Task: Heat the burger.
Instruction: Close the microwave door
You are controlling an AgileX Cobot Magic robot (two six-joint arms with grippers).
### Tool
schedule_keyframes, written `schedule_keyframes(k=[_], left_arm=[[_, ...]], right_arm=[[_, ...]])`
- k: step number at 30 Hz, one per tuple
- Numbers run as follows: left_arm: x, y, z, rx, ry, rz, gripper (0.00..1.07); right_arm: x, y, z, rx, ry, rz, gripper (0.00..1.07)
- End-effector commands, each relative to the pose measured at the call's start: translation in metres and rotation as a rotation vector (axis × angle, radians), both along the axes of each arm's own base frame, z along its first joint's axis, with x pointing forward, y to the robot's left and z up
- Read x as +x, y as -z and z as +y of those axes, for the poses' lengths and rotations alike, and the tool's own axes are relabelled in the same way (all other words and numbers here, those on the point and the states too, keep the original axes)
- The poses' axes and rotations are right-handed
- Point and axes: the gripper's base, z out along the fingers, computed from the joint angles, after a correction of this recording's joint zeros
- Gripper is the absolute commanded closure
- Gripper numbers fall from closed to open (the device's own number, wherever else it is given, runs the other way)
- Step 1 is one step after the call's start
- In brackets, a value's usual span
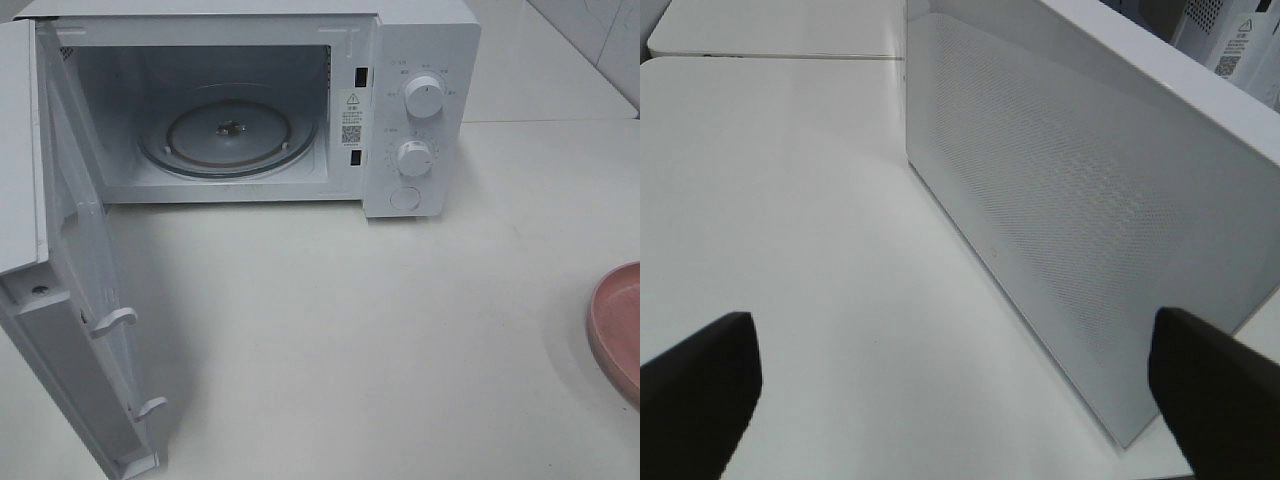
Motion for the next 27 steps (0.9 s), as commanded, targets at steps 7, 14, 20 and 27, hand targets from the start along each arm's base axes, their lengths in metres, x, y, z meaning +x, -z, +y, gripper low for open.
schedule_keyframes(k=[7, 14, 20, 27], left_arm=[[-0.003, 0.001, 0.000, -0.007, -0.003, -0.020, 0.09], [-0.003, 0.001, 0.000, -0.007, -0.003, -0.020, 0.09], [-0.003, 0.001, 0.000, -0.007, -0.003, -0.020, 0.09], [-0.003, 0.001, 0.000, -0.007, -0.003, -0.020, 0.09]], right_arm=[[-0.017, 0.005, -0.018, 0.034, 0.095, -0.123, 0.31], [-0.039, 0.002, -0.025, 0.080, 0.169, -0.244, 0.31], [-0.055, 0.001, -0.029, 0.097, 0.244, -0.345, 0.31], [-0.074, 0.002, -0.031, 0.111, 0.328, -0.463, 0.31]])
